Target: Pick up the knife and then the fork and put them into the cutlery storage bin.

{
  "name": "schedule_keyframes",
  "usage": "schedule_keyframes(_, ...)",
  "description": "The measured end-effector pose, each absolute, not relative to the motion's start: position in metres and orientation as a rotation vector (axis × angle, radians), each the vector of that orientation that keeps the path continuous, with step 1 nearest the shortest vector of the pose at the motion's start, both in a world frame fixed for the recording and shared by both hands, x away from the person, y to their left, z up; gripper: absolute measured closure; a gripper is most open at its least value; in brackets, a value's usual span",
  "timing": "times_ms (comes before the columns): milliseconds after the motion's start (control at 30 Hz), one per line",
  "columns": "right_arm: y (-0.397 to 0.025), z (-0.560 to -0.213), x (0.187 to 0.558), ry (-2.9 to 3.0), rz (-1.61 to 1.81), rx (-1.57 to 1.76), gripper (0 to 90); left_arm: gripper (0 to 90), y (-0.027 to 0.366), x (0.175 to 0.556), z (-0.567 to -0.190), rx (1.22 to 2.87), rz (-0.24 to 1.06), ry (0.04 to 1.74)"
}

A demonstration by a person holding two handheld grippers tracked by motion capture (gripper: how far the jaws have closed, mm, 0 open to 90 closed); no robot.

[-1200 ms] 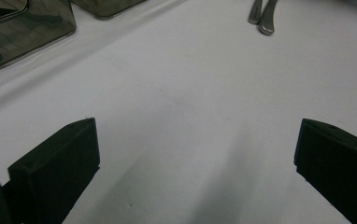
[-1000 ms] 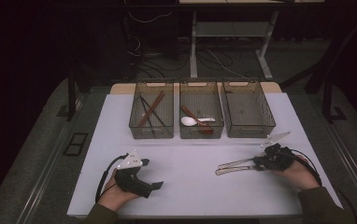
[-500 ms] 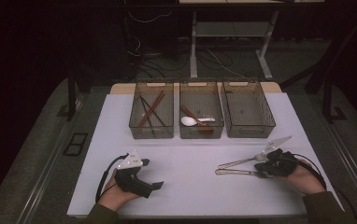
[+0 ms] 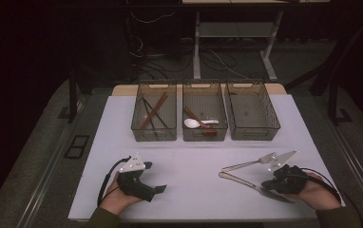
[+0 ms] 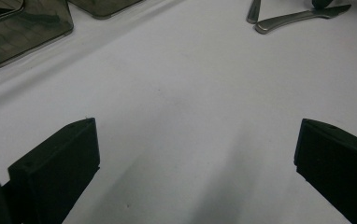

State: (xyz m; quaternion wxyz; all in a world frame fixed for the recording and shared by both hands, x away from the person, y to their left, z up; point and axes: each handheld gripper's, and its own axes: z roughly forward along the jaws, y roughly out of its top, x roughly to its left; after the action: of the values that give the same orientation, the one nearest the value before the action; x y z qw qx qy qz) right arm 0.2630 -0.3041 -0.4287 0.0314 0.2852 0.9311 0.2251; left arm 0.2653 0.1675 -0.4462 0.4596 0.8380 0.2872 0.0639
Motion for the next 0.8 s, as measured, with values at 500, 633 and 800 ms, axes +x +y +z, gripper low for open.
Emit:
schedule_keyframes(500,-0.250,-0.408,0.285,2.999,0.492,0.759,71.8,0.0,0.166,0.265,-0.447,2.067,0.154,0.688)
schedule_keyframes(633,-0.233,-0.413,0.290,3.028,0.361,0.704,71.4,0.0,0.166,0.265,-0.446,2.062,0.149,0.677)
schedule_keyframes(800,-0.222,-0.415,0.294,3.052,0.242,0.686,73.8,0.0,0.164,0.264,-0.446,2.053,0.150,0.653)
